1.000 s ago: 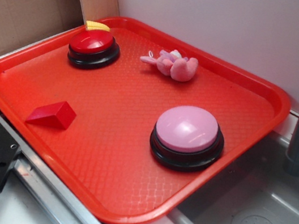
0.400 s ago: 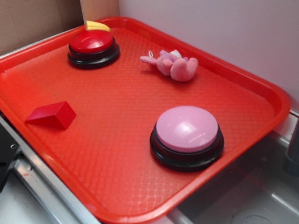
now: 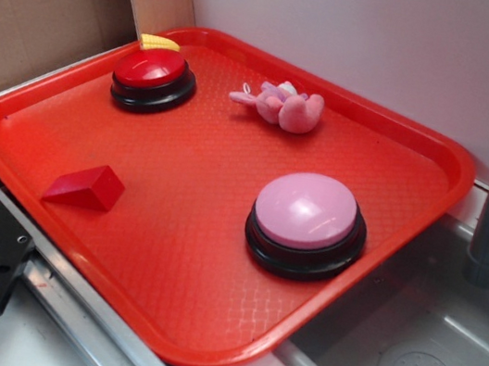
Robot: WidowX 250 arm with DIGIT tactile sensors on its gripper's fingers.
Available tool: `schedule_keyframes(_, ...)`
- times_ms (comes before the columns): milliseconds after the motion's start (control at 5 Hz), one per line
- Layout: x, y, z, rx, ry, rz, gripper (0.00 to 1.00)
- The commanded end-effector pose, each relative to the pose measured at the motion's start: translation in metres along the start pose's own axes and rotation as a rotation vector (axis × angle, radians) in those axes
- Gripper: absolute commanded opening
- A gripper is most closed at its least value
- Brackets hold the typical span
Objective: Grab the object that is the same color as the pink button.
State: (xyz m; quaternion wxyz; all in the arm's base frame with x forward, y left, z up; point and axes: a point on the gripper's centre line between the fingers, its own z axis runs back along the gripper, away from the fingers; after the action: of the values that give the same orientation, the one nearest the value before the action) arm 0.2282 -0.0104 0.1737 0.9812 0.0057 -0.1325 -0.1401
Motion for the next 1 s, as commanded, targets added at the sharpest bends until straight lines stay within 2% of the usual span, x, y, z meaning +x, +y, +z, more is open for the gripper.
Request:
schedule_keyframes(0,0.043,0.005,-0.044,0.052,-0.089,-0.206,1.0)
schedule_keyframes(200,0.055,0.007,-0.07,0.08,-0.08,-0.229,1.0)
schedule_keyframes(400,0.068,0.011,-0.102,0.082,-0.065,-0.224,1.0)
schedule_keyframes(600,0.071,0.012,-0.125,0.089,-0.035,-0.221,1.0)
schedule_keyframes(800,0.073,0.012,-0.142,0.096,-0.048,-0.211,1.0)
